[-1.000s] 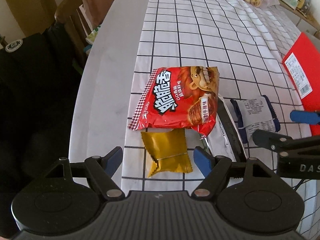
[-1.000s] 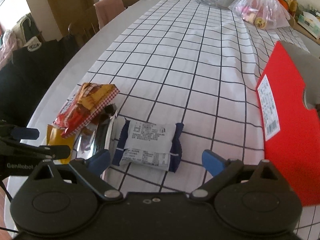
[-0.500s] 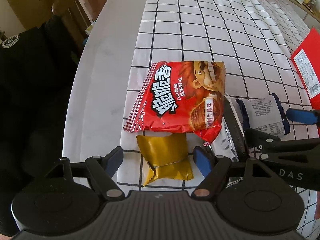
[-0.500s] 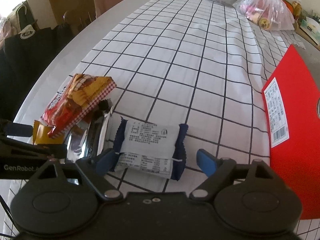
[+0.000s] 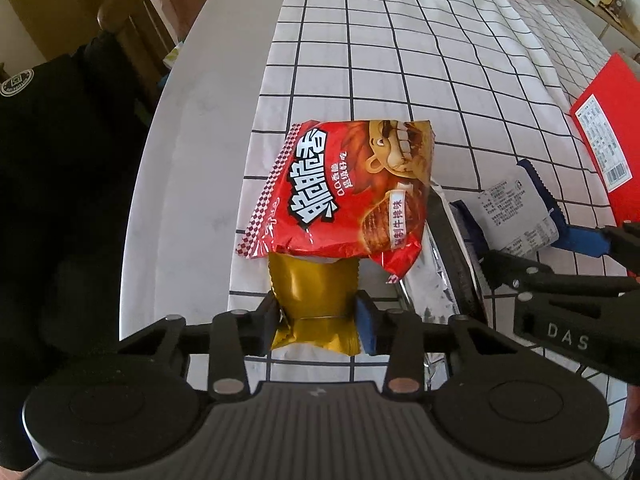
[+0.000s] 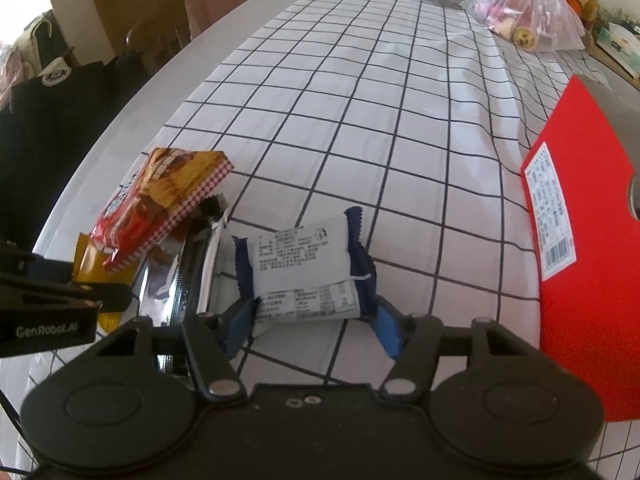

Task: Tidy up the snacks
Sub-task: 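Grasp the gold packet with left gripper while right reaches for white-blue bread packet, then close the right gripper on the white-blue bread packet, then carry the gold packet and white-blue bread packet with both grippers over the red box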

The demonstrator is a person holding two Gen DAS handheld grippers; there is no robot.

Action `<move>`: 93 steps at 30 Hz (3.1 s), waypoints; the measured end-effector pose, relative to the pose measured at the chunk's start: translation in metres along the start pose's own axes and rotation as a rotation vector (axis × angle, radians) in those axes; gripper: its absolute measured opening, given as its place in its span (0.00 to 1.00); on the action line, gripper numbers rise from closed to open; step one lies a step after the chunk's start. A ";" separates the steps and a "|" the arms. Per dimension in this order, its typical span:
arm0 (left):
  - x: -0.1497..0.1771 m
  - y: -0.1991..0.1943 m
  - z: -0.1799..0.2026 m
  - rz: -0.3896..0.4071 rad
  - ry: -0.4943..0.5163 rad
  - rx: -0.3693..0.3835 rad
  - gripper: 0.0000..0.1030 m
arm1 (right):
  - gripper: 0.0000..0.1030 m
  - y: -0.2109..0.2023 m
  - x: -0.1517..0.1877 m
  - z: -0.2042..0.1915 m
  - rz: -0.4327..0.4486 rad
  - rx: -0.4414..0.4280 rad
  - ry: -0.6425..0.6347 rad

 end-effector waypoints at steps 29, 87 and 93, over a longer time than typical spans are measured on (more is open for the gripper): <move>0.025 -0.043 -0.009 0.028 -0.106 0.169 0.35 | 0.40 -0.037 0.028 0.036 0.054 -0.076 0.125; 0.006 -0.107 0.071 0.144 0.042 0.258 0.35 | 0.55 -0.134 0.034 0.074 0.225 -0.063 0.191; -0.003 -0.130 0.124 0.186 0.120 0.280 0.35 | 0.55 -0.166 0.046 0.120 0.276 -0.058 0.252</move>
Point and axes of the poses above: each gripper's, at about its wrist camera, not at the fingertips, and y roughly the way its jaws point, z to its right, x to its underside, the point moved 6 cm from there along y, roughly the way its jaws point, and after that the axes turned 8 degrees about -z, right-handed, at the moved point
